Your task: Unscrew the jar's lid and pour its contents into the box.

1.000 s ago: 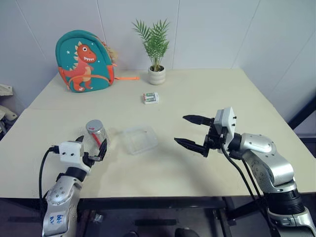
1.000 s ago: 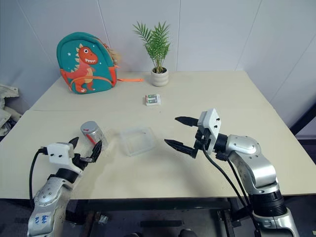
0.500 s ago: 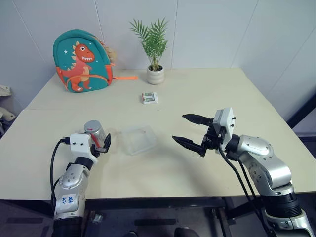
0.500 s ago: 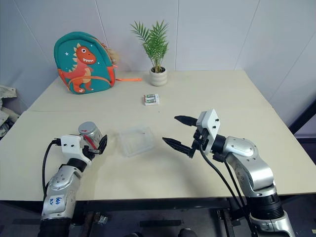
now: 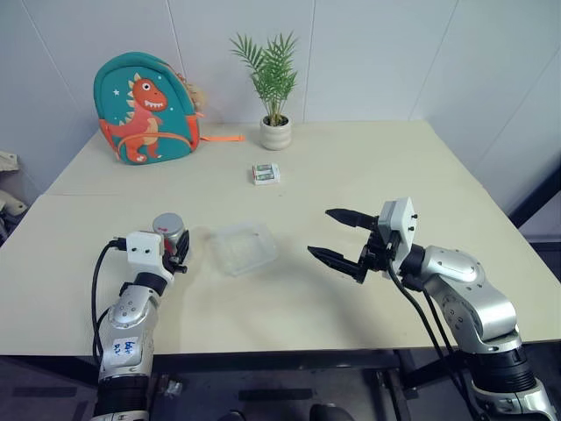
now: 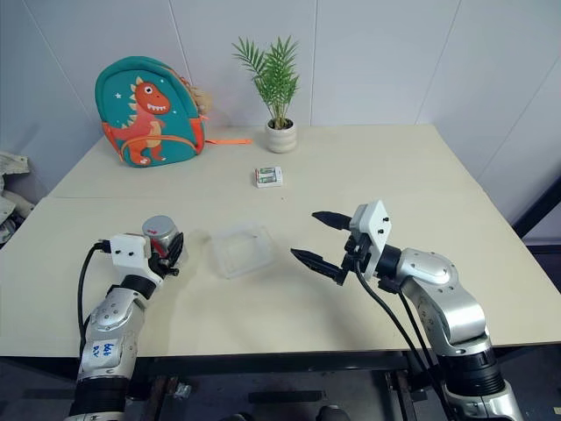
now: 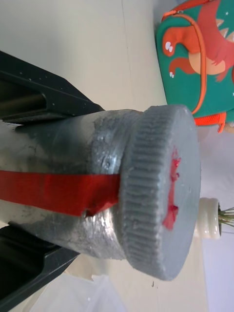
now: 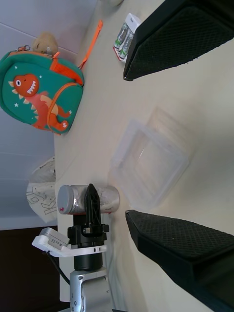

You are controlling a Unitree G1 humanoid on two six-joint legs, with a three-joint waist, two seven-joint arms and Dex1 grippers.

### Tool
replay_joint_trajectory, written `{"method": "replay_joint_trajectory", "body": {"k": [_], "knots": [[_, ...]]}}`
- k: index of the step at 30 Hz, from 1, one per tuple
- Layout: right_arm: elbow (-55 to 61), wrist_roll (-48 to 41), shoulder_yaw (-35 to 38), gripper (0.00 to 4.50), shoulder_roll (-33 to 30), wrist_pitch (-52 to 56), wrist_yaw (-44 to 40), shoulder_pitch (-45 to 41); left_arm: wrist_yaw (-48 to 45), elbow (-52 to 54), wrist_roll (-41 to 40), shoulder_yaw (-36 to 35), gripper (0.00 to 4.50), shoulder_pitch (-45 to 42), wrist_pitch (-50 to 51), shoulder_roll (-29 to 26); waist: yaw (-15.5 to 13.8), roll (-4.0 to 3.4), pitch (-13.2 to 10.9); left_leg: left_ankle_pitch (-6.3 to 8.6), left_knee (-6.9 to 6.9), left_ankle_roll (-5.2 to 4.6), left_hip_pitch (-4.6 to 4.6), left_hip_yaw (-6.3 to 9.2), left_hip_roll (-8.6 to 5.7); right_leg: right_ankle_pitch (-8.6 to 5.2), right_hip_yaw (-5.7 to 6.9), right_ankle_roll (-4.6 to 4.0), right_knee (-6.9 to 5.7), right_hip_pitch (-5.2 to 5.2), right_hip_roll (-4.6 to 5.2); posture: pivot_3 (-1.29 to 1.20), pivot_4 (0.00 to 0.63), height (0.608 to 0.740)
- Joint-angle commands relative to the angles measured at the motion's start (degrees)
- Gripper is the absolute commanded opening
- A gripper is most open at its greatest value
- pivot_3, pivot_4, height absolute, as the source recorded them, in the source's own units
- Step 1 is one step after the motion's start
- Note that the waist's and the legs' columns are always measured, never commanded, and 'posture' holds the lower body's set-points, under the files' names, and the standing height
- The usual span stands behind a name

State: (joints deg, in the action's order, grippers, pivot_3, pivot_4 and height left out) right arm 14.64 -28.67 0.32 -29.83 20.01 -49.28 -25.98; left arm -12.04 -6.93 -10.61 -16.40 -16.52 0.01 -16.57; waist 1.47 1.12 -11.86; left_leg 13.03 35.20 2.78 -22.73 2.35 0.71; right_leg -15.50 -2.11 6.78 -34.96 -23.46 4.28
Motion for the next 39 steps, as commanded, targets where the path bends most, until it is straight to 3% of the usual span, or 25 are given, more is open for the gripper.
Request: {"method": "replay_joint_trajectory", "body": {"k": [1, 7, 12, 14, 19, 22, 39], "knots": [[2.4, -1.2, 1.3, 4.5, 0.4, -0.3, 0.7, -0.3, -5.5, 8.0, -5.9, -2.1, 2.0, 1.3, 0.8, -3.3, 0.1, 0.02, 0.0, 0.01, 0.0, 0.01, -0.01, 0.0, 0.01, 0.0, 0.0, 0.0, 0.01, -0.02, 0.0, 0.0, 0.15, 0.74], [6.1, -4.6, 0.9, 4.5, 1.4, 5.3, 4.0, -3.4, -21.8, 19.2, -20.4, -2.5, 2.0, 3.7, 10.6, -13.2, 0.2, 0.0, 0.0, 0.04, -0.05, 0.06, -0.07, 0.0, 0.1, -0.04, 0.0, -0.08, -0.02, -0.12, -0.04, 0.0, 0.15, 0.74], [8.6, -5.8, -1.2, 4.5, 3.2, 9.1, 6.3, -6.2, -29.1, 21.5, -24.6, 2.8, 2.0, 0.9, 17.3, -16.4, 0.0, 0.0, 0.0, 0.04, -0.05, 0.06, -0.07, 0.0, 0.09, -0.23, 0.01, -0.43, 0.02, -0.1, -0.02, 0.0, 0.15, 0.74], [9.1, -5.7, -2.6, 4.5, 4.5, 9.8, 6.9, -7.3, -31.5, 20.8, -23.5, 7.3, 2.0, -1.7, 18.3, -15.9, -0.2, 0.01, 0.0, 0.03, -0.04, 0.04, -0.09, 0.02, 0.08, -0.54, 0.01, -0.99, 0.03, -0.1, -0.02, 0.0, 0.15, 0.74], [6.7, -1.8, -7.5, 4.5, 8.7, 10.2, 9.8, -10.0, -36.3, 14.9, -18.9, 15.9, 2.0, -7.6, 16.6, -12.8, 0.2, 0.0, 0.0, 0.02, -0.03, 0.03, -0.12, 0.02, 0.05, -0.38, 0.0, -0.7, 0.0, -0.12, -0.03, 0.0, 0.15, 0.74], [5.6, 0.1, -9.4, 4.5, 10.4, 11.3, 11.8, -11.5, -37.6, 12.7, -18.0, 16.9, 2.0, -9.1, 15.8, -11.9, 0.5, 0.0, 0.0, 0.03, -0.07, 0.04, -0.14, 0.0, 0.12, -0.07, -0.01, -0.13, -0.04, -0.21, -0.13, 0.0, 0.15, 0.74], [6.3, -0.6, -11.5, 4.5, 13.8, 23.3, 14.1, -16.4, -38.8, 9.9, -15.7, 16.8, 2.0, -10.7, 14.6, -9.4, 0.2, 0.0, 0.0, 0.04, -0.08, 0.06, -0.35, 0.12, 0.15, -0.09, 0.0, -0.17, -0.35, -0.5, -0.18, 0.0, 0.15, 0.74]]}}
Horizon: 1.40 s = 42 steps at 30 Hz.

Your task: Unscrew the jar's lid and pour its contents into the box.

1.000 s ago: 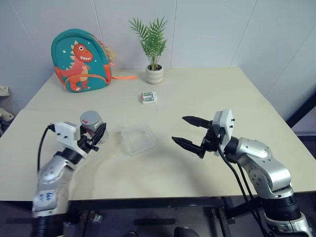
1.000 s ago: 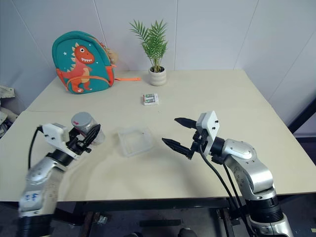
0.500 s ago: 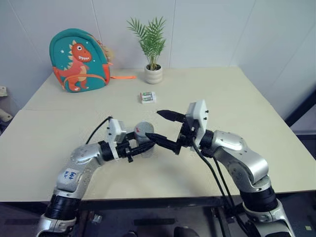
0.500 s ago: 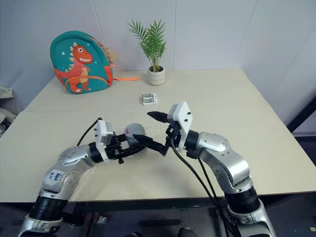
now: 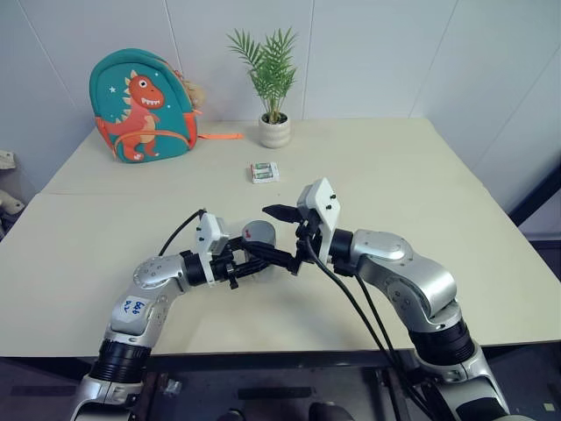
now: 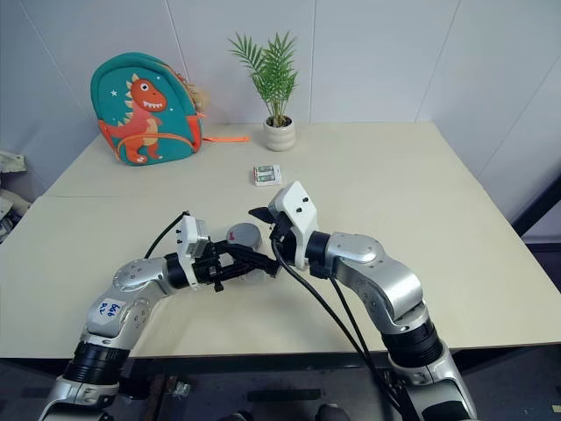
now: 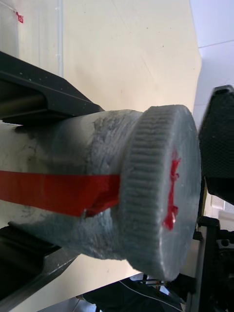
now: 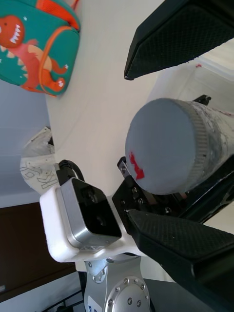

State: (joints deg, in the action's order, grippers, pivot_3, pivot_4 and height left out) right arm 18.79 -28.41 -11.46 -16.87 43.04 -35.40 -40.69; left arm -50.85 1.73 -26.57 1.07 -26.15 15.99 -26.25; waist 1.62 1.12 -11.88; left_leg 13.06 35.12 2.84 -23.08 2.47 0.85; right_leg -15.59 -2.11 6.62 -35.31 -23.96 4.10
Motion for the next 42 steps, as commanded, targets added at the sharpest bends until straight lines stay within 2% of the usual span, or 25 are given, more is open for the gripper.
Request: {"method": "replay_joint_trajectory", "body": {"k": [1, 23, 26, 30, 35, 42], "knots": [[2.1, -0.8, 0.2, 4.5, 1.0, 0.4, 0.2, -1.8, 0.0, 1.2, 0.4, -0.6, 2.0, -1.0, -1.5, 0.3, 0.0, 0.0, 0.0, 0.0, 0.0, 0.0, 0.0, 0.0, 0.0, 0.0, 0.0, 0.0, 0.0, 0.0, 0.0, 0.0, 0.15, 0.74], [0.0, 0.6, -0.6, 4.5, 1.3, -0.3, -0.6, -0.4, 0.2, 0.5, 1.2, -0.7, 2.0, -2.1, -2.1, 1.8, 0.0, 0.0, 0.0, 0.0, 0.0, 0.0, 0.0, 0.0, 0.0, 0.0, 0.0, 0.0, 0.0, 0.0, 0.0, 0.0, 0.15, 0.74], [0.0, 0.4, -0.5, 3.86, 1.4, -0.5, -0.7, -0.4, 0.3, 0.5, 1.2, -0.7, 2.0, -2.1, -2.1, 1.8, 0.0, 0.0, 0.0, 0.0, 0.0, 0.0, 0.0, 0.0, 0.0, 0.0, 0.0, 0.0, 0.01, 0.0, 0.0, 0.0, 0.15, 0.74], [0.1, 0.1, -0.3, 2.58, 1.6, -0.8, -1.5, -0.3, 0.3, 0.6, 1.3, -0.7, 2.0, -2.1, -2.1, 1.9, 0.0, 0.0, 0.0, 0.0, 0.0, 0.0, 0.0, 0.0, 0.0, 0.0, 0.0, 0.0, 0.01, 0.0, 0.0, 0.0, 0.15, 0.74], [0.7, -1.2, 0.2, 2.57, 2.0, -1.2, -3.0, -0.3, 0.2, 0.8, 1.1, -0.6, 2.0, -1.7, -2.2, 2.1, 0.0, 0.0, 0.0, 0.0, 0.0, 0.0, 0.0, 0.0, 0.0, 0.0, 0.0, 0.0, 0.0, 0.0, 0.0, 0.0, 0.15, 0.74], [-1.1, -3.4, -0.9, 2.57, -3.4, -4.8, -17.8, -2.1, -4.1, 1.0, 0.3, 1.7, 2.0, -2.4, -2.1, 2.9, 0.0, 0.0, 0.0, 0.0, 0.0, 0.0, -0.01, 0.0, -0.01, 0.0, 0.0, 0.01, 0.05, 0.01, 0.0, 0.0, 0.15, 0.74]]}}
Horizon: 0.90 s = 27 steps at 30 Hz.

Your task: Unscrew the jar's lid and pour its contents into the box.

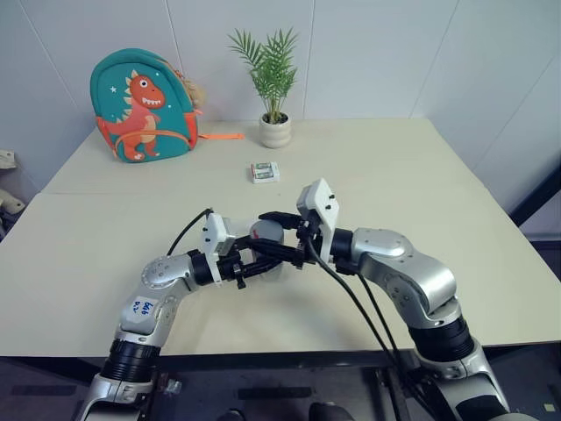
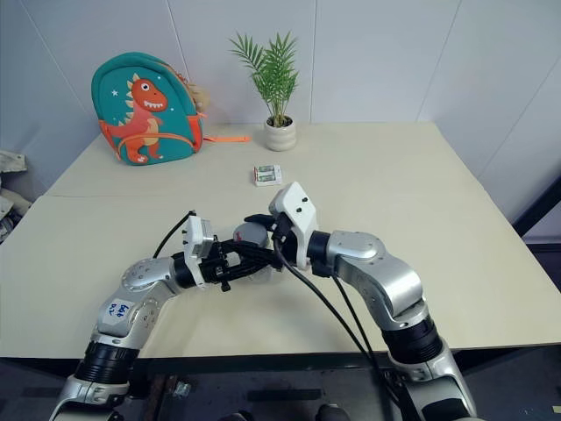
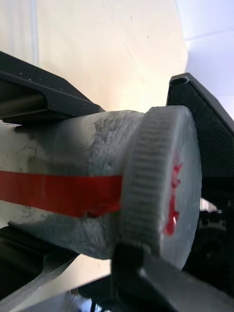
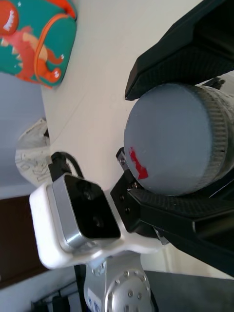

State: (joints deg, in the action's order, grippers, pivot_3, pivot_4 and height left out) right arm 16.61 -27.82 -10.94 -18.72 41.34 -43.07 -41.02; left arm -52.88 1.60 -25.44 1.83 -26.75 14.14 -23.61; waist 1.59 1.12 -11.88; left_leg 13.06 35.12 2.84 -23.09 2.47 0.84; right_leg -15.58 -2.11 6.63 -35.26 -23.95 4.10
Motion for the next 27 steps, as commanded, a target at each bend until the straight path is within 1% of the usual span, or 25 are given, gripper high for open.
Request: {"method": "replay_joint_trajectory", "body": {"k": [1, 8, 10, 13, 17, 24, 26, 27], "knots": [[-0.1, -4.1, -1.6, 2.57, -2.7, -3.9, -13.3, -2.5, -3.2, 1.3, -1.0, 1.5, 2.0, -2.0, -0.2, 0.2, 0.1, 0.0, 0.0, 0.0, 0.0, 0.0, 0.0, -0.01, 0.0, 0.0, 0.0, 0.0, 0.0, 0.0, 0.0, 0.0, 0.15, 0.74], [-9.5, -4.2, -1.7, 2.57, -7.7, -7.4, -29.7, -8.9, -9.2, 2.0, -2.2, 3.2, 2.0, -3.2, 0.8, -0.2, 0.2, -0.01, 0.0, 0.0, 0.02, 0.0, 0.01, 0.0, 0.03, 0.0, 0.0, 0.0, -0.02, 0.0, -0.08, 0.0, 0.15, 0.74], [-12.6, -4.8, -1.0, 2.57, -8.3, -8.2, -34.3, -10.7, -10.9, 2.6, -2.9, 3.3, 2.0, -3.3, 1.4, -0.6, 0.2, -0.01, 0.0, 0.0, 0.02, 0.0, 0.01, -0.02, 0.02, 0.0, -0.01, 0.0, -0.01, 0.0, -0.07, 0.0, 0.15, 0.74], [-17.3, -4.2, -0.6, 2.57, -8.9, -10.1, -38.8, -12.8, -12.7, 4.0, -3.9, 2.8, 2.0, -2.6, 2.2, -1.9, 0.1, -0.01, 0.0, 0.0, 0.02, 0.01, 0.0, -0.01, 0.03, 0.0, -0.01, 0.01, -0.01, 0.0, -0.08, 0.0, 0.15, 0.74], [-19.2, -3.6, -0.6, 2.57, -8.7, -11.5, -40.0, -13.3, -12.4, 4.4, -4.0, 1.9, 2.0, -2.2, 2.2, -2.3, 0.0, -0.01, 0.0, 0.02, 0.02, 0.03, 0.0, 0.0, 0.04, 0.0, -0.01, 0.01, -0.01, -0.01, -0.08, 0.0, 0.15, 0.74], [-17.5, -4.3, -0.5, 2.57, -8.0, -11.2, -38.4, -11.0, -10.8, 5.3, -4.6, 1.5, 2.0, -1.8, 2.4, -1.4, 0.0, -0.01, 0.0, 0.02, 0.04, 0.04, 0.0, 0.0, 0.03, 0.0, -0.01, 0.01, -0.02, -0.01, -0.07, 0.0, 0.15, 0.74], [-16.9, -4.9, -0.2, 3.29, -8.0, -10.1, -37.6, -10.6, -10.8, 5.4, -4.7, 1.6, 2.0, -1.9, 2.5, -1.2, 0.0, -0.01, 0.0, 0.02, 0.04, 0.04, 0.0, 0.0, 0.03, 0.0, -0.01, 0.01, -0.02, -0.01, -0.07, 0.0, 0.15, 0.74], [-16.7, -5.1, -0.1, 3.51, -8.1, -9.6, -37.4, -10.4, -10.7, 5.4, -4.7, 1.6, 2.0, -1.9, 2.5, -1.1, 0.0, -0.01, 0.0, 0.02, 0.04, 0.04, 0.0, 0.0, 0.03, 0.0, -0.01, 0.01, -0.02, 0.0, -0.07, 0.0, 0.15, 0.74]]}}
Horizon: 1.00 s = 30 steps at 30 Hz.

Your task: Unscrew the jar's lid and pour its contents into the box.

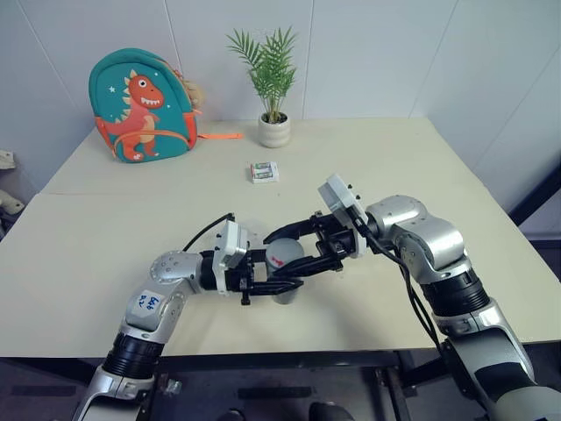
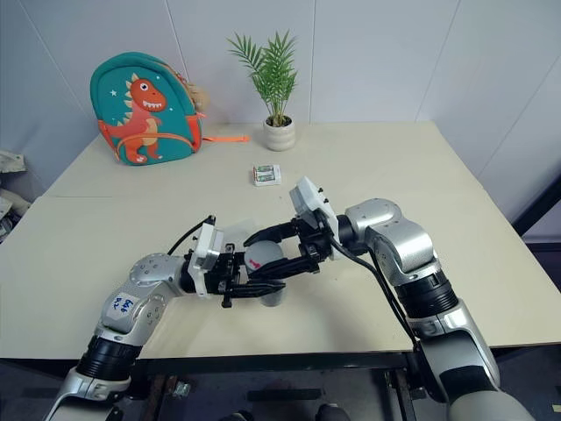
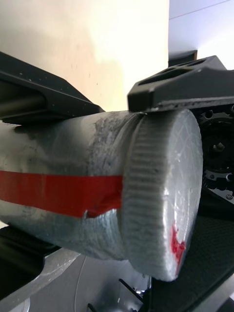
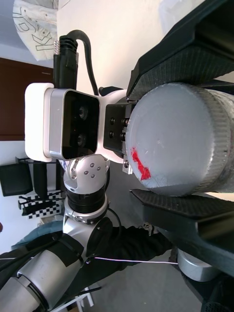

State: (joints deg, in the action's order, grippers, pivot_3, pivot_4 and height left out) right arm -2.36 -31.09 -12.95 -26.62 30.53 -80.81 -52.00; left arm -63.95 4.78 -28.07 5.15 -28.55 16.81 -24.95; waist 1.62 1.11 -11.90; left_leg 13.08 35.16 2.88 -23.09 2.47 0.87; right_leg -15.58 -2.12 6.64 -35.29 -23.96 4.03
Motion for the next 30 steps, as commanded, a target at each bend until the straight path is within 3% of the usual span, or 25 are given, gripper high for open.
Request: {"method": "replay_joint_trajectory", "body": {"k": [1, 3, 15, 21, 30], "knots": [[2.6, -1.7, 1.8, 3.81, -0.5, 1.6, 0.4, 0.7, 0.3, 2.2, -2.0, -1.7, 2.0, -0.2, -0.2, 0.3, 0.0, 0.0, 0.0, 0.0, 0.01, 0.0, 0.0, 0.0, 0.0, 0.0, 0.0, 0.0, 0.0, 0.0, 0.0, 0.0, 0.15, 0.74], [3.0, -2.1, 2.1, 4.47, -0.9, 2.5, 0.6, 0.9, 0.4, 2.1, -2.1, -1.7, 2.0, -0.4, -0.2, 0.3, 0.0, 0.0, 0.0, 0.0, 0.02, 0.0, 0.0, 0.0, 0.0, 0.0, 0.0, 0.0, -0.02, 0.0, 0.0, 0.0, 0.15, 0.74], [5.6, -2.1, 5.6, 4.47, -0.8, 1.2, 4.8, 2.0, 2.9, 1.6, -1.3, -3.4, 2.0, 1.6, -1.0, -0.4, 0.0, 0.0, 0.0, 0.0, 0.02, 0.0, 0.0, 0.01, 0.01, 0.0, 0.0, 0.0, -0.03, 0.0, 0.0, 0.0, 0.15, 0.74], [9.8, -0.3, 4.3, 4.47, 2.3, 1.2, 11.4, 2.8, 4.5, 0.4, 0.2, -3.9, 2.0, 1.6, -2.1, -0.8, 0.0, 0.0, 0.0, 0.0, 0.03, 0.01, 0.0, 0.01, 0.0, 0.0, -0.01, 0.0, -0.05, -0.01, 0.0, 0.0, 0.15, 0.74], [7.1, 5.1, 1.7, 4.47, 5.1, -1.1, 17.0, 1.8, 5.1, 0.1, 0.4, -3.5, 2.0, 0.7, -2.3, -0.3, 0.0, 0.0, 0.0, -0.01, 0.02, 0.02, 0.01, 0.01, 0.0, 0.0, -0.01, 0.0, -0.05, -0.01, 0.0, 0.0, 0.15, 0.74]]}}
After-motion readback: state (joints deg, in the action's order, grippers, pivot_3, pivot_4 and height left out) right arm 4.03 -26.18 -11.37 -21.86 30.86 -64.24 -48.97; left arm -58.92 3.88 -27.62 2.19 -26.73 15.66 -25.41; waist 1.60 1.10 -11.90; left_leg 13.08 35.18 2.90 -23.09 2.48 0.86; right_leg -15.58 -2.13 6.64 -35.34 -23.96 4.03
